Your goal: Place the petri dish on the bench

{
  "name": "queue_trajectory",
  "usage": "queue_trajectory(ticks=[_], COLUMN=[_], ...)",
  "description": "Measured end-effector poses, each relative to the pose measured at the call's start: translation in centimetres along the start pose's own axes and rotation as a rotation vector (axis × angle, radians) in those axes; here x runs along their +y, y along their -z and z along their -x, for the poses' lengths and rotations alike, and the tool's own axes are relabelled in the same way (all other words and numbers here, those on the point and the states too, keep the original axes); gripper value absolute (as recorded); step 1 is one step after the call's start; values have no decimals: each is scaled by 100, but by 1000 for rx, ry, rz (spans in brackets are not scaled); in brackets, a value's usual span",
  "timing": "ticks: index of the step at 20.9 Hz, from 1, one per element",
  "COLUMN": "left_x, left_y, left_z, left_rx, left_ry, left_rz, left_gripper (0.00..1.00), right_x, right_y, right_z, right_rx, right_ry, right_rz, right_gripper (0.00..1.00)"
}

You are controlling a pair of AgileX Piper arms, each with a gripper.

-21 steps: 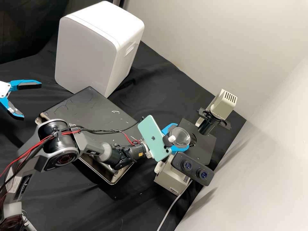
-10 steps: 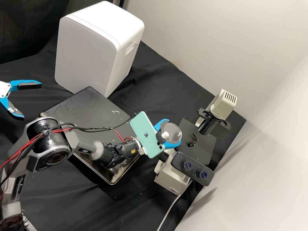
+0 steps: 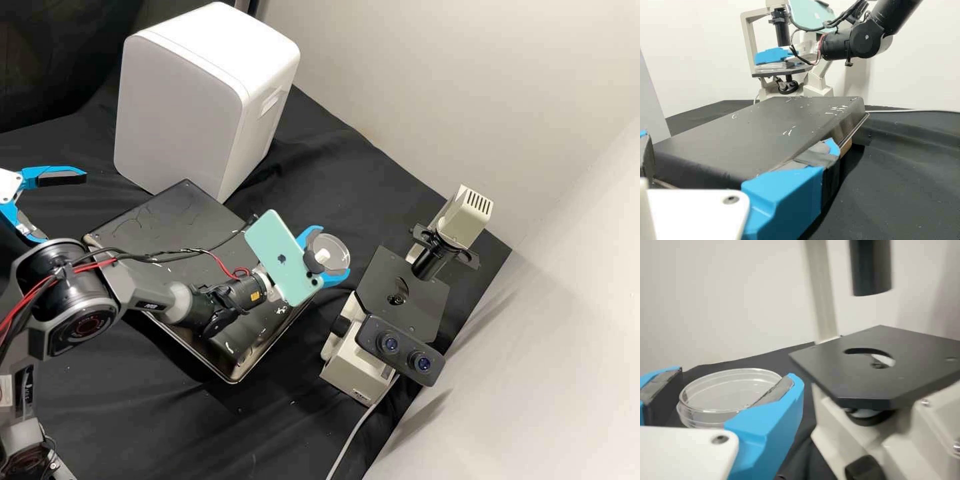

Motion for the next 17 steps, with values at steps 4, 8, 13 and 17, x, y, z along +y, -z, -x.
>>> queue_trajectory(ticks=[4,8,13,17], left_x=[0,-14,-14,-14], left_y=[-2,3,3,3], left_z=[-1,-6,-6,-6], left_rx=[-1,-1,-1,-1], left_ry=[0,7,7,7], left_rz=[0,6,6,6], left_gripper=[100,100,100,100], right_x=[-158,-266,-420,-499], right_y=[53,102,91,55], right_z=[22,30,89,130], right_rx=[14,27,32,26], right_ry=[46,77,120,141], right_rz=[0,11,75,109], right_gripper=[0,0,0,0])
